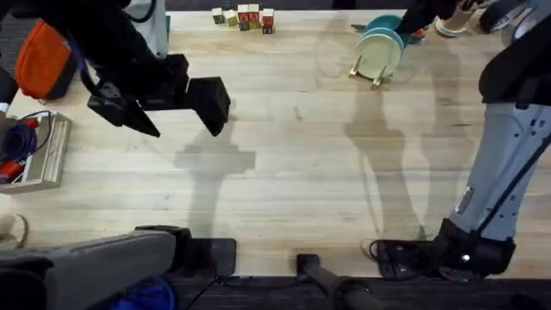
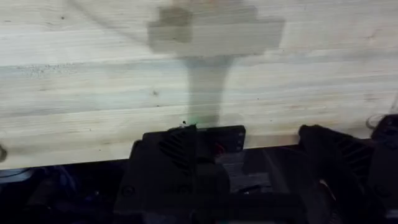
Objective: Pick up the plates from the table one by one and place each into a slot on the dish rack.
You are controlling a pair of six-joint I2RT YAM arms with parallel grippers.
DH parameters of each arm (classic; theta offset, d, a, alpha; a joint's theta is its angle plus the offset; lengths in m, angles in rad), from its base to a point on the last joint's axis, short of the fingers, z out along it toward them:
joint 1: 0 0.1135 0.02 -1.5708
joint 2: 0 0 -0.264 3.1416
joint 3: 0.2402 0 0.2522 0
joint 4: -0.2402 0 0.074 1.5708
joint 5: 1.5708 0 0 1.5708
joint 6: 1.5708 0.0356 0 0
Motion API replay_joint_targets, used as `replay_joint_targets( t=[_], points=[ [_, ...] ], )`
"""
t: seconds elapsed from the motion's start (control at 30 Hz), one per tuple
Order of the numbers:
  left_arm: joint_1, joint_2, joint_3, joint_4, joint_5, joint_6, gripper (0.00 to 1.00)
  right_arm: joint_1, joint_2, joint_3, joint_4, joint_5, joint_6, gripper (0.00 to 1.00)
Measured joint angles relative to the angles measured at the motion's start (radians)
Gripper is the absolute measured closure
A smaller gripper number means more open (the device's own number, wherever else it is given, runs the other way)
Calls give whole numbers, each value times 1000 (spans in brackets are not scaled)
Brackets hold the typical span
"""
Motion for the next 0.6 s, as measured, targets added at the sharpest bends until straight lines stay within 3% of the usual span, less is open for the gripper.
replay_joint_targets(
  t=[0.2,0.6],
  points=[
    [0,0,0,0,0,0,7,4,0,22,-14,-19,1,631],
    [0,0,0,0,0,0,6,7,-15,286,-173,-44,1,610]
  ],
)
